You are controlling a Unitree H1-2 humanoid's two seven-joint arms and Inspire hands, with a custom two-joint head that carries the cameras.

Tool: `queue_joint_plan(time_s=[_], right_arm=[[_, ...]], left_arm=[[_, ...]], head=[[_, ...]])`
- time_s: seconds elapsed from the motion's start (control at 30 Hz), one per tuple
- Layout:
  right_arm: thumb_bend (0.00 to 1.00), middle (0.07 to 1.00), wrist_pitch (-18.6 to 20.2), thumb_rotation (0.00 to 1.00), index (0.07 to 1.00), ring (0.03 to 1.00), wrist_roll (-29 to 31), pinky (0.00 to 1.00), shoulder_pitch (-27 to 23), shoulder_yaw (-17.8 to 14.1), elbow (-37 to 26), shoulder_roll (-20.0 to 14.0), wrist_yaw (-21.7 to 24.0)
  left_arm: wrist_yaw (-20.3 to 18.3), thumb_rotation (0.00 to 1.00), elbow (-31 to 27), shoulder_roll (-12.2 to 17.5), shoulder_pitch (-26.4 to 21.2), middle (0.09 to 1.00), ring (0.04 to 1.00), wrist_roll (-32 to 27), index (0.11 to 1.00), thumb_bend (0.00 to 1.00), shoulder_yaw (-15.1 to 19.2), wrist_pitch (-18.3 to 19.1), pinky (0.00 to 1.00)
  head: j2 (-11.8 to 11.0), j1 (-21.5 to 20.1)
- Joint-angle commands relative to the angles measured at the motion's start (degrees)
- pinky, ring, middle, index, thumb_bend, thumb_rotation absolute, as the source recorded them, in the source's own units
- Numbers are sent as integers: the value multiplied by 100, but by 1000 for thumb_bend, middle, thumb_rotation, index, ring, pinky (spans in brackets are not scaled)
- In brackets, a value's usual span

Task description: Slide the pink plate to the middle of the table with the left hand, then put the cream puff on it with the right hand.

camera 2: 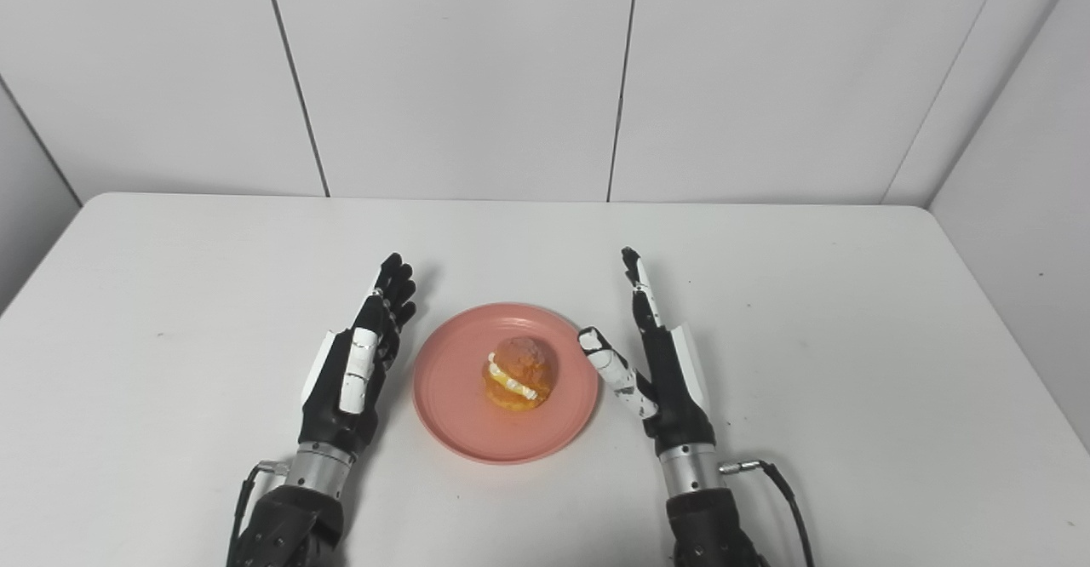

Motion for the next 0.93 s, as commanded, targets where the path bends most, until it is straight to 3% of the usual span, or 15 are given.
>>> queue_joint_plan(time_s=[0.0,0.33,0.53,0.7,0.9], right_arm=[[592,1000,131,968,992,1000,192,1000,-77,-54,-224,112,84],[474,995,415,989,988,993,1163,994,7,-307,-296,393,439],[508,1000,495,998,1000,1000,1534,1000,66,-410,-329,535,521],[500,1000,462,948,1000,1000,1554,1000,117,-423,-409,689,427],[491,998,785,964,991,998,1427,1000,255,-414,-681,796,359]], left_arm=[[39,1000,300,-66,226,1000,1000,28,996,720,-6,-145,1000],[164,1000,133,-71,238,1000,1000,161,998,684,-37,255,1000],[221,1000,16,-87,259,1000,1000,161,993,678,-32,396,1000],[206,1000,-194,-3,274,1000,1000,212,1000,690,-87,731,1000],[227,1000,-225,-36,286,1000,1000,116,1000,675,-68,708,1000]], head=[[10,18],[8,26],[85,79],[185,272],[238,280]])
